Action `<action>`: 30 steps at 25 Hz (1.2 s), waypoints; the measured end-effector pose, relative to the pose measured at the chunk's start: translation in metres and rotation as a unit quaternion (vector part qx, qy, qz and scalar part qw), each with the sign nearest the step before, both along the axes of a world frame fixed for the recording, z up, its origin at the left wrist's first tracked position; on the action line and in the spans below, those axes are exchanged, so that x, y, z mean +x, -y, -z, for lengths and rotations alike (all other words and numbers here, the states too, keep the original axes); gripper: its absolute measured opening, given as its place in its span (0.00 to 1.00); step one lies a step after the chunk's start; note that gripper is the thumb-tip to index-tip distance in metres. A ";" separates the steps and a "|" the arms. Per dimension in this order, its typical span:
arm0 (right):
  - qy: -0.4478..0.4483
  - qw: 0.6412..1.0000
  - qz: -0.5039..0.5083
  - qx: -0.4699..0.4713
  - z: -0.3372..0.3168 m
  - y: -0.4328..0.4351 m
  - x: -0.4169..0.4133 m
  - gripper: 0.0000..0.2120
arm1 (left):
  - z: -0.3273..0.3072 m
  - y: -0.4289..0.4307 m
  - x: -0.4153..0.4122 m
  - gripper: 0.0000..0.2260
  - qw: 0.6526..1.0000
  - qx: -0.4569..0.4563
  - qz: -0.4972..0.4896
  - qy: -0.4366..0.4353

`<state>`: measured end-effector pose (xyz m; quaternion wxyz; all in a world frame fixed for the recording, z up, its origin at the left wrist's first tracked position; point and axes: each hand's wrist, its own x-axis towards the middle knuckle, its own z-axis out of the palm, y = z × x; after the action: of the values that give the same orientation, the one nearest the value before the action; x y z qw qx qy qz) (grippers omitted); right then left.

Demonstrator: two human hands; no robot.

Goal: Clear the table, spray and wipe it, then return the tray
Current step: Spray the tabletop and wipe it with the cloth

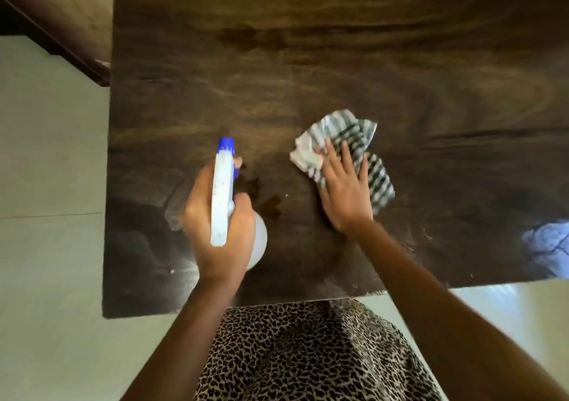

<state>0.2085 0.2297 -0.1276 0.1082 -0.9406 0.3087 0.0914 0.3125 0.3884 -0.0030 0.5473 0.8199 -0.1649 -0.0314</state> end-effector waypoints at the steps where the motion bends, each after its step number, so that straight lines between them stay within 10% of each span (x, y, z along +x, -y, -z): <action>1: 0.007 1.000 -0.007 -0.007 -0.001 -0.030 -0.030 0.28 | -0.002 -0.010 -0.007 0.19 1.000 0.007 -0.003 -0.013; 6: -0.017 0.997 -0.064 0.032 -0.010 -0.126 -0.149 0.31 | -0.004 -0.048 -0.032 0.12 0.997 0.051 0.011 -0.054; 15: -0.028 0.997 0.065 0.040 -0.005 -0.030 -0.042 0.26 | -0.004 -0.084 -0.065 0.14 0.992 0.064 0.087 -0.065; 22: 0.057 0.995 -0.015 0.079 -0.007 -0.132 -0.160 0.29 | -0.002 -0.123 -0.101 0.09 0.967 0.137 0.158 -0.146; 30: 0.182 0.955 0.197 0.124 -0.049 -0.161 -0.230 0.23 | -0.007 -0.165 -0.131 0.05 0.932 0.231 0.186 -0.210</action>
<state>-0.0210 0.3902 -0.0785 0.2938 -0.8411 0.4491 -0.0671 0.1814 0.5538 0.0037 0.3497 0.8527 -0.1840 -0.3417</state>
